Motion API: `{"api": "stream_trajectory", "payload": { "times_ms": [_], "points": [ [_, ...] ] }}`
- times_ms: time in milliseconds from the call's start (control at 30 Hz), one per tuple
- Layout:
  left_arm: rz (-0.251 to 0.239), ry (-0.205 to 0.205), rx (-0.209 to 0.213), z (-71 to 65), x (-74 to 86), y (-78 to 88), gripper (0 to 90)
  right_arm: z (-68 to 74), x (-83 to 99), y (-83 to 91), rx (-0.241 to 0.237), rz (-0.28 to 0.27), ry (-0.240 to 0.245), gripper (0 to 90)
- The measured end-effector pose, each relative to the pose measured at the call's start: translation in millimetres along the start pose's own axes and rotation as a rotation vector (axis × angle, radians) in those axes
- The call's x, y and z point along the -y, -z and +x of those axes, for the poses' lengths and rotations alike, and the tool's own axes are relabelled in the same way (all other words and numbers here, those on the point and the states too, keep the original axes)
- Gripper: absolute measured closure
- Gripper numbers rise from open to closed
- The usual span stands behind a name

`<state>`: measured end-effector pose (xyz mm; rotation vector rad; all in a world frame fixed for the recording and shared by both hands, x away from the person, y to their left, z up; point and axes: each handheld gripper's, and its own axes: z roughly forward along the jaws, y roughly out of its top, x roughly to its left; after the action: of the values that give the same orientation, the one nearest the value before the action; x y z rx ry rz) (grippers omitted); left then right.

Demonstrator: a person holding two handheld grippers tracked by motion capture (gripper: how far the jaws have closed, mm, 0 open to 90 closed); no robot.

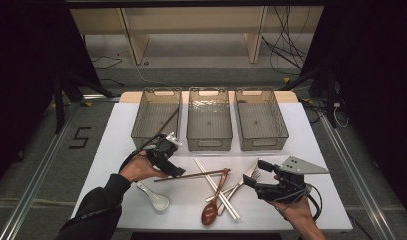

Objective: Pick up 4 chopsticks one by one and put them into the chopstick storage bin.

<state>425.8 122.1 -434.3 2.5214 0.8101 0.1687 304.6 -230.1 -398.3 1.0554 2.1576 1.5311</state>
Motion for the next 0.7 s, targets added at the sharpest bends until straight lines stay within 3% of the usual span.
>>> {"api": "stream_trajectory", "payload": {
  "times_ms": [367,533,700],
  "points": [
    [0.07,-0.06,0.006,-7.2,0.8,-14.6,23.9,0.2,-0.2,-0.4,-0.001,-0.001,0.002,27.1],
    [0.093,-0.074,0.029,-11.3,0.4,-19.9,32.6,0.7,-0.3,-0.5,-0.002,0.0,0.003,27.1],
    [0.125,-0.101,0.015,-14.5,0.8,-29.5,36.7,0.5,-0.1,-1.2,-0.003,0.004,-0.001,27.1]
  ]
}}
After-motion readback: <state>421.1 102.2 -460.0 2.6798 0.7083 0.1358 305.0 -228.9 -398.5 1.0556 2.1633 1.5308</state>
